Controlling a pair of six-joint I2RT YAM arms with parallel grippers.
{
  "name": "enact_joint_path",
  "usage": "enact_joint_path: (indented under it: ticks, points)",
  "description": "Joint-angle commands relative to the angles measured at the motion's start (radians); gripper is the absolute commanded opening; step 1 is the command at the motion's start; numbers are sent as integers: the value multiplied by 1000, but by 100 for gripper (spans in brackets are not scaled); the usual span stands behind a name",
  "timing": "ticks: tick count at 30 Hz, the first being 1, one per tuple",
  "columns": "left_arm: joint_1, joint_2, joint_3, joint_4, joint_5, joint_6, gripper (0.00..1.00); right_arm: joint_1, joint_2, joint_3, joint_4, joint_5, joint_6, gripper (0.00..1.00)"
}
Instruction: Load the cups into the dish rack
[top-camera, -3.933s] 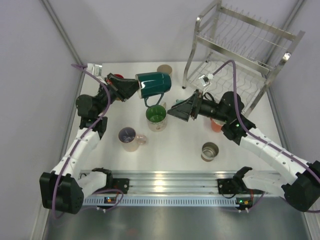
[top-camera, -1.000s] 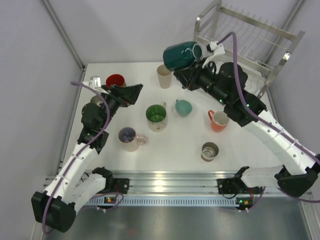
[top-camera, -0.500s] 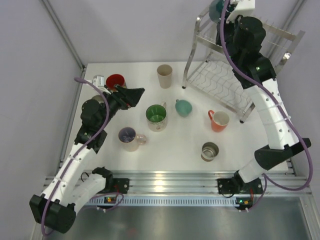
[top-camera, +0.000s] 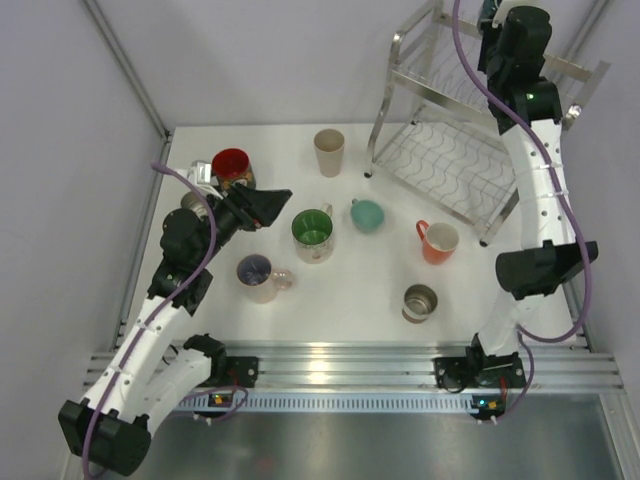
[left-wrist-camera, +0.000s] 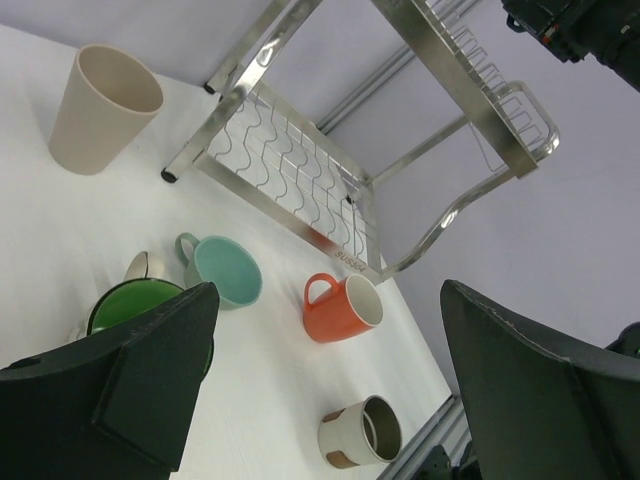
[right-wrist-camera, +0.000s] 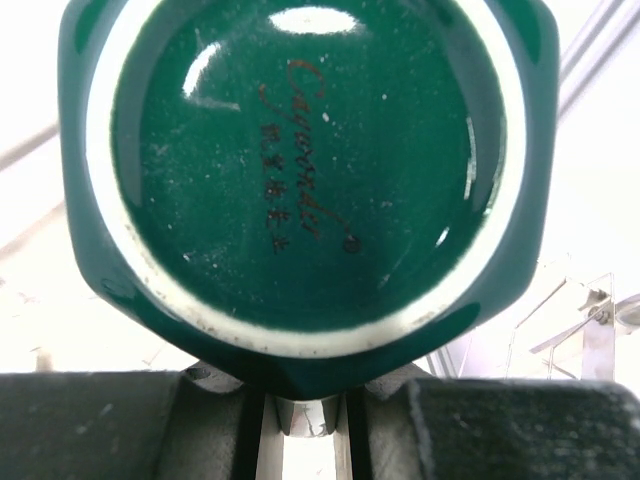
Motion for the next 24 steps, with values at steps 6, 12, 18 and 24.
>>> enact_joint_path:
  ticks: [6, 12, 18, 24]
  points:
    - [0, -38, -40, 23, 29, -27, 98, -77, 64, 151, 39, -120, 75, 0]
    - [0, -36, -37, 25, 26, -18, 98, -87, 117, 164, 13, -146, 82, 0]
    - [1, -33, -46, 25, 20, -13, 98, -89, 146, 162, -10, -160, 56, 0]
    - [0, -27, -47, 25, 19, -12, 98, -89, 172, 162, -5, -161, 42, 0]
